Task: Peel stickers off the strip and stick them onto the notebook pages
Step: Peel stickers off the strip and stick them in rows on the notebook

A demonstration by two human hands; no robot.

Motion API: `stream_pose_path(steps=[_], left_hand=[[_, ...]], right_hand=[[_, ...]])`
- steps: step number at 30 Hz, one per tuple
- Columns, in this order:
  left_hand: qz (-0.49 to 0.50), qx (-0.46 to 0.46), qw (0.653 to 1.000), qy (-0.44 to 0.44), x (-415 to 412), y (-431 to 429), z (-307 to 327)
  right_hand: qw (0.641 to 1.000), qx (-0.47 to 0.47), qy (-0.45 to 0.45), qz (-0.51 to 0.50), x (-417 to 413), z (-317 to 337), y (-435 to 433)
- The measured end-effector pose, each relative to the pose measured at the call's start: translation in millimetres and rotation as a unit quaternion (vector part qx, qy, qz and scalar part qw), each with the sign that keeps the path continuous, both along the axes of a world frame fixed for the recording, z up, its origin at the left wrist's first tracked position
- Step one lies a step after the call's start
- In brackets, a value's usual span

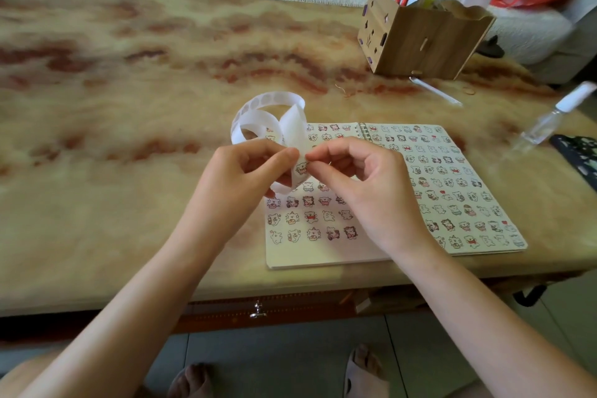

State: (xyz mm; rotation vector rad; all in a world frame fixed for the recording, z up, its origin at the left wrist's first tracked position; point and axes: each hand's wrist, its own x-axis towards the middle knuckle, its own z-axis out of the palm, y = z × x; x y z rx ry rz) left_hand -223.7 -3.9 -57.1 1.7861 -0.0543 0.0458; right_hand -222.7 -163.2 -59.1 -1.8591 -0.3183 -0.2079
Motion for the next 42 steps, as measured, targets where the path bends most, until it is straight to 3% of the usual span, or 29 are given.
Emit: stream_pose_path(steps=[8,16,26,33,38,42], left_hand=[[0.019,0.004,1.0,-0.02,-3,-3,-1],[0.037,0.027,0.999,-0.029,-6,-8,0],[0.029,0.024,0.999,0.008,-1,-3,-4],[0.015,0.054,0.998,0.037,0,-3,-9],[-0.007,0.091,0.995,0.049,-4,-6,-10],[-0.008,0.1,0.993,0.055,-4,-4,-9]], right_hand=[[0.999,-0.043,-0.02,-0.016,-3,2,2],[0.999,-0.019,0.041,-0.021,-3,3,2],[0.996,-0.095,0.001,-0.001,-7,7,-3],[0.992,-0.062,0.108,0.015,-5,27,-26],[0.962,-0.138,0.233,0.03,-1,37,-54],[0.937,-0.2,0.283,0.042,-4,36,-63]])
